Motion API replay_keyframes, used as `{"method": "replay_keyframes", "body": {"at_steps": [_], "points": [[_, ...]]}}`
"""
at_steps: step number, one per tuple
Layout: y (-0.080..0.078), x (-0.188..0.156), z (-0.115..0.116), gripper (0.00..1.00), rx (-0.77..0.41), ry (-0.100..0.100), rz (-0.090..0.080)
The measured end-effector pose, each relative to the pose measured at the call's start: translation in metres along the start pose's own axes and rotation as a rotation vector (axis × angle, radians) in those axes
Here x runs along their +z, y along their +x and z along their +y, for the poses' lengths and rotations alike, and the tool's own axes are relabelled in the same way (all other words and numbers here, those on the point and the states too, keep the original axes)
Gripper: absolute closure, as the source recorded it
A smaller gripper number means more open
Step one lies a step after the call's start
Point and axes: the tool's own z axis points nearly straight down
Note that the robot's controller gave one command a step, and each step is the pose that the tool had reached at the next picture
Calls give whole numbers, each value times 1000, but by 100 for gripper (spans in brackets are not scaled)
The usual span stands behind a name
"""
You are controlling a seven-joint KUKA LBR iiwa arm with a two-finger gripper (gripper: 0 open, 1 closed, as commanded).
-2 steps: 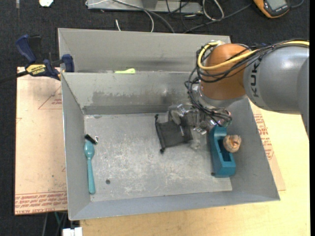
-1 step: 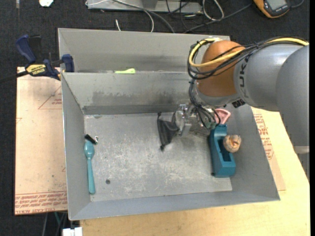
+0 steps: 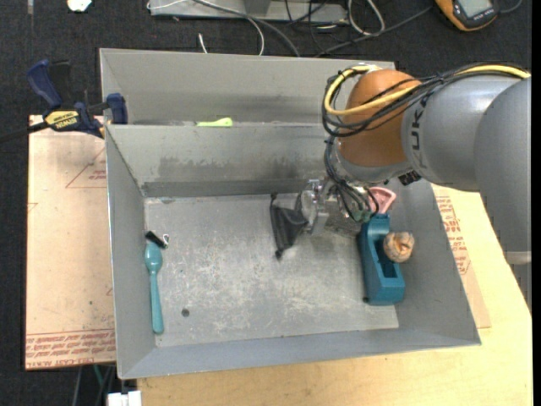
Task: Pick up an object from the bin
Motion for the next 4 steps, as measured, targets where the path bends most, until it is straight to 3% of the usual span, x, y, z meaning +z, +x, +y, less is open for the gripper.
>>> {"method": "replay_keyframes", "body": {"at_steps": [2, 4], "points": [[1, -24, 0, 100, 0, -1, 2], [-2, -97, 1, 100, 0, -1, 0]]}}
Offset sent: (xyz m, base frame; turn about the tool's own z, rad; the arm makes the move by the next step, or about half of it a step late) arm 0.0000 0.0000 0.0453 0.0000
